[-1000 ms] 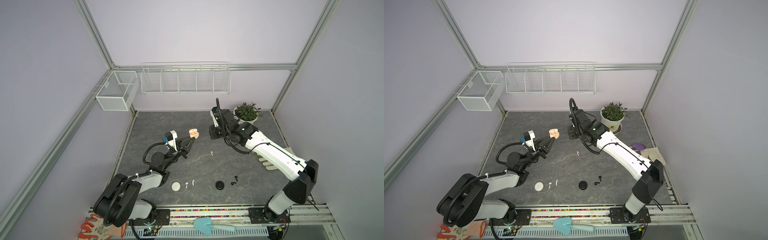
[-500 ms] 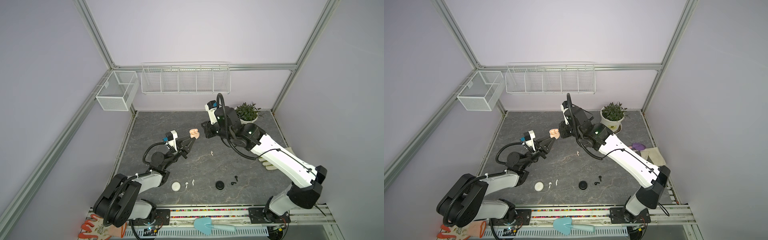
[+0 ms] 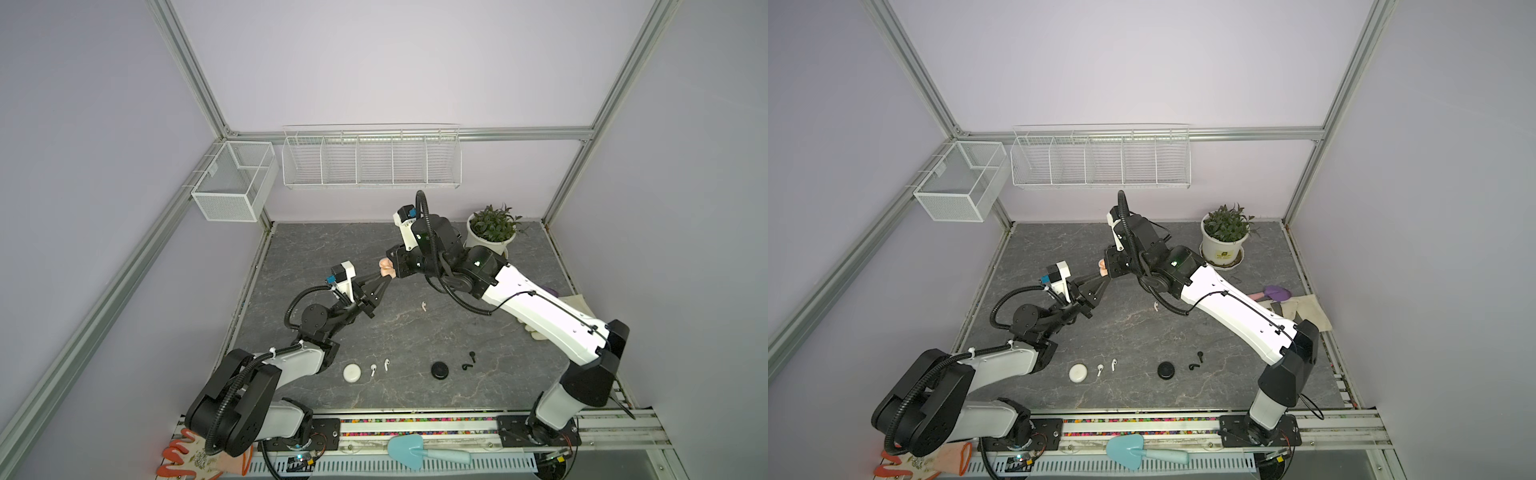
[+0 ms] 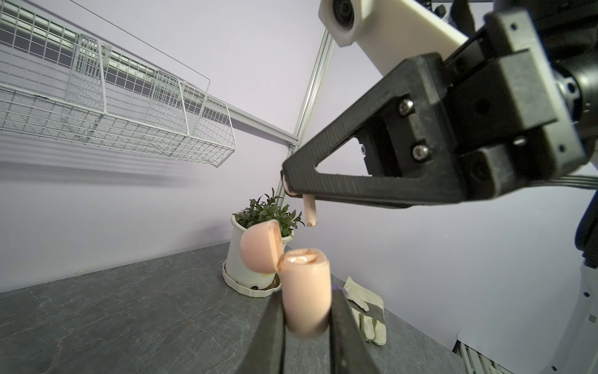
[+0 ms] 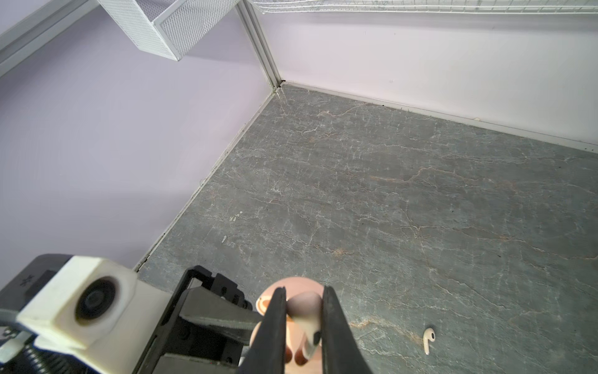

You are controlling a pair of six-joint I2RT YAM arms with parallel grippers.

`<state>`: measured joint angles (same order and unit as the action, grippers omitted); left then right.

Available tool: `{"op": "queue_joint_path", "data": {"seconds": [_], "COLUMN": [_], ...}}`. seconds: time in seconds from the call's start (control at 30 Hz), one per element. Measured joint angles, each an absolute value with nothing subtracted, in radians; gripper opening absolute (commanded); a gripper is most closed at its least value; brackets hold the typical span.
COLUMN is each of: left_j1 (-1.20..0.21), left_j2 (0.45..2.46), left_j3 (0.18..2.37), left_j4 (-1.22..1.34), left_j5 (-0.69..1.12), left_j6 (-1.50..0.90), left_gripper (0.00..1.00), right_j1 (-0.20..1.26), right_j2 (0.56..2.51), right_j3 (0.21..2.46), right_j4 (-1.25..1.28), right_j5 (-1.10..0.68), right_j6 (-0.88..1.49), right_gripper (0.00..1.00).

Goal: Insert wireless bluetooth earbuds into charging case
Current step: Insert the wireless bluetooth earbud into the charging case.

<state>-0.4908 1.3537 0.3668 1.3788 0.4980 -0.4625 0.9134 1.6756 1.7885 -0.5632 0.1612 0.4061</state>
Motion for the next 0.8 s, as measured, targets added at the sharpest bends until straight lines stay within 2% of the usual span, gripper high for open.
{"op": "queue_joint_path", "data": {"seconds": [0.8], "left_j1": [-0.491], "left_j2": [1.346], "left_j3": [0.366], "left_j4": [1.378], "left_j5": [0.498], "left_j6": [-0.455], "left_gripper": [0.00], "right_j1": [0.940], "right_j2": [1.676], "right_j3": [1.750], "right_j4": [-0.535], "right_j5": [0.149], "right_j6": [0.431], "right_gripper": [0.18]}}
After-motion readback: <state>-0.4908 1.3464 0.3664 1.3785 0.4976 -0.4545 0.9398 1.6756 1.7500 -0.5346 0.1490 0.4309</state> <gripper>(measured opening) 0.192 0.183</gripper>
